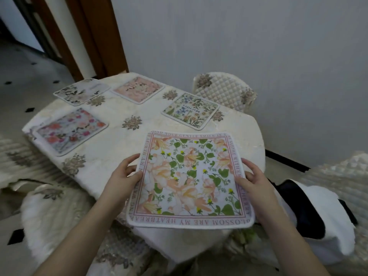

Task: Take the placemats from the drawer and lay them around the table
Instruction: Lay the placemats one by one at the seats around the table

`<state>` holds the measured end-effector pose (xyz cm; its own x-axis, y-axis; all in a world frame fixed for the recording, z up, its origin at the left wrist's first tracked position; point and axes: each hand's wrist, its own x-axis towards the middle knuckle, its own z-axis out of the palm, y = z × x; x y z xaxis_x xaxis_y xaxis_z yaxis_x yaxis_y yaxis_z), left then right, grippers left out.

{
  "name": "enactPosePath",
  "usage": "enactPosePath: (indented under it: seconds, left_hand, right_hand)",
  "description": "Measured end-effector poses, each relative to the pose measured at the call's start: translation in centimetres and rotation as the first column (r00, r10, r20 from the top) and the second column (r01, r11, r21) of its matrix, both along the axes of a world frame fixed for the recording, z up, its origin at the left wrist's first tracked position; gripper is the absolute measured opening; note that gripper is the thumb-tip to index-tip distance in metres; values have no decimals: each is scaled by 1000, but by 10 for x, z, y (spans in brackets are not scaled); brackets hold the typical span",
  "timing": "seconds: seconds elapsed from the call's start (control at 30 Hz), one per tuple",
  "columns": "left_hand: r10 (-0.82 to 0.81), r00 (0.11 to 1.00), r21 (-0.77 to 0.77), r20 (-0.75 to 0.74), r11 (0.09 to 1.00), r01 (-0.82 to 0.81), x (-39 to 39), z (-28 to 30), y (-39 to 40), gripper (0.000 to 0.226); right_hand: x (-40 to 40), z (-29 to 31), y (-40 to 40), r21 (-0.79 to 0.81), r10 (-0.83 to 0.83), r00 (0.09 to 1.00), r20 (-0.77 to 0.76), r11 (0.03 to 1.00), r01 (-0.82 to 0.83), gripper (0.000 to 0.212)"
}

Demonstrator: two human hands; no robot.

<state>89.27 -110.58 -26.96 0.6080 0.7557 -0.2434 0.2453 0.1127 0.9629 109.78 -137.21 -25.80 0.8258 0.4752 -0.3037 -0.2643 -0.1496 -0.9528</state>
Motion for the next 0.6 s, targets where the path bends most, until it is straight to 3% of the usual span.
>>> enactPosePath:
  seconds: [0.6]
  left_hand:
    - [358,931,-90,65,932,-352,-95,-13,96,47]
  right_hand:
    - [-18,1,183,-23,321,947,18,947,-321,46]
